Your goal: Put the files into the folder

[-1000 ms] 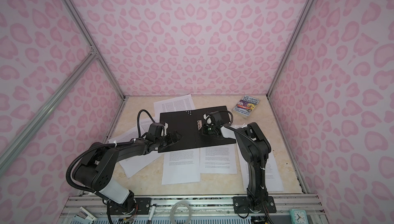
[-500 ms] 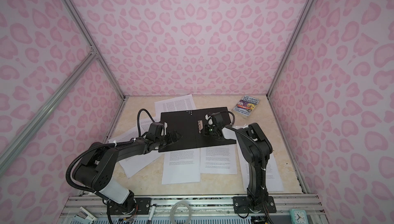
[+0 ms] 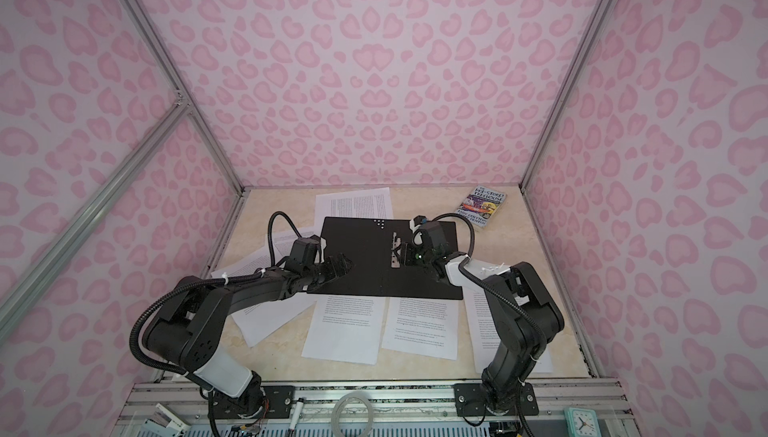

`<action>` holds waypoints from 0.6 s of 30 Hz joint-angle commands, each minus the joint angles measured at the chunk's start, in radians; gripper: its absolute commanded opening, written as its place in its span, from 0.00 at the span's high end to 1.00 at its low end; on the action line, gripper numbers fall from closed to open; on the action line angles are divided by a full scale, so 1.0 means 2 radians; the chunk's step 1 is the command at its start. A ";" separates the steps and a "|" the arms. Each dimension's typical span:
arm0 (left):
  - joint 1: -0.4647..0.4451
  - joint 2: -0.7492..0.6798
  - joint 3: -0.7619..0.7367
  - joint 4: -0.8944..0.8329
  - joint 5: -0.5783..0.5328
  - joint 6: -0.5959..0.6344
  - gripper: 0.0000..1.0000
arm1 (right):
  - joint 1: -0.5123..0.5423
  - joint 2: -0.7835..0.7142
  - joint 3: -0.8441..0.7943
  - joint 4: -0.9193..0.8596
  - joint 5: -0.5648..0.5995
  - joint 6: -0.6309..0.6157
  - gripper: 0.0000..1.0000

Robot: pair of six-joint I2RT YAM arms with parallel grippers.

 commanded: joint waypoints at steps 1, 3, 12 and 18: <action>0.001 0.010 -0.003 -0.070 -0.029 -0.003 0.00 | 0.001 -0.004 -0.004 0.005 0.027 -0.010 0.46; 0.001 0.013 -0.002 -0.069 -0.026 -0.002 0.00 | 0.001 -0.005 -0.003 0.000 0.033 -0.010 0.44; 0.001 0.029 0.003 -0.057 -0.016 -0.007 0.00 | -0.015 0.027 0.011 -0.071 0.098 0.031 0.40; 0.004 0.027 0.003 -0.059 -0.019 -0.006 0.00 | -0.025 0.061 0.020 -0.057 0.075 0.032 0.38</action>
